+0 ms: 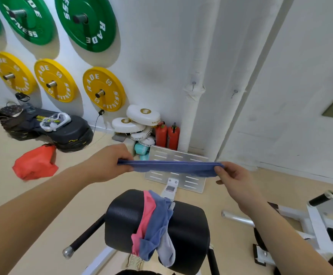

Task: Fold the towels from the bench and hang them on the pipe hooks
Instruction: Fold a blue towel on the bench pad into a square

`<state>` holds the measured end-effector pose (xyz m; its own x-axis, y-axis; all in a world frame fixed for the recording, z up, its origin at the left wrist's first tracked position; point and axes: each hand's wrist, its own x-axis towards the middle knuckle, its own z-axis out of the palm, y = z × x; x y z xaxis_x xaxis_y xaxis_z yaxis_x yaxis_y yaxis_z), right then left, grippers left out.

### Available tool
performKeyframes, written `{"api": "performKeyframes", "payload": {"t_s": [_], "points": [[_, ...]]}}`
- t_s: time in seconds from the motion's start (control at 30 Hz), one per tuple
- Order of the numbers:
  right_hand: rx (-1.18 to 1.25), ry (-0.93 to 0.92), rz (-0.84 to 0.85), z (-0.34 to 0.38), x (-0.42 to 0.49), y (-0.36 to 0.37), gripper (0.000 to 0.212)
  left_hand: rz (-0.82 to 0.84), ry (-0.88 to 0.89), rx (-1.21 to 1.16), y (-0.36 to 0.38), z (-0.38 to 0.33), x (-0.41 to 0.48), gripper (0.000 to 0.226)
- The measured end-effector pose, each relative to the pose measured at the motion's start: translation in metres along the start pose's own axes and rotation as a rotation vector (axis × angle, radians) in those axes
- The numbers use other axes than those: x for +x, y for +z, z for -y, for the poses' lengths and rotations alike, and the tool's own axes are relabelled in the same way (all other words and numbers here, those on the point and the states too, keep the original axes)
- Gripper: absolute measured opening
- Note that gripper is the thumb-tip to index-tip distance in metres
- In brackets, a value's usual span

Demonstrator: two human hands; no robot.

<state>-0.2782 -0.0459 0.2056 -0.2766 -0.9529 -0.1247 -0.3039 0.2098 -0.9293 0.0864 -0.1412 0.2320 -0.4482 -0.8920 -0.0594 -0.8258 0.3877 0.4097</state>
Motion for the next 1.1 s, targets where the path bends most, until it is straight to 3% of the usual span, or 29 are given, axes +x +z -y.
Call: {"api": "performKeyframes", "payload": {"t_s": [0.17,0.3,0.43,0.7,0.9,1.1], "points": [[-0.187,0.182,0.240,-0.079,-0.022,0.038,0.024,0.094,-0.097,-0.113,0.080,0.042,-0.047,0.018],[-0.297,0.337,0.410,-0.116,-0.054,0.058,0.018,0.274,-0.212,-0.093,0.126,0.059,-0.085,0.025],[-0.288,0.414,0.515,-0.132,-0.074,0.071,0.017,0.228,-0.291,-0.179,0.142,0.067,-0.117,0.024],[-0.273,0.422,0.477,-0.142,-0.089,0.089,0.017,0.316,-0.315,-0.233,0.164,0.086,-0.128,0.023],[-0.311,0.461,0.360,-0.158,-0.038,0.113,0.017,0.262,-0.441,-0.281,0.184,0.111,-0.065,0.016],[-0.431,0.522,0.341,-0.180,0.015,0.136,0.018,0.388,-0.551,-0.238,0.221,0.132,-0.026,0.016]]}}
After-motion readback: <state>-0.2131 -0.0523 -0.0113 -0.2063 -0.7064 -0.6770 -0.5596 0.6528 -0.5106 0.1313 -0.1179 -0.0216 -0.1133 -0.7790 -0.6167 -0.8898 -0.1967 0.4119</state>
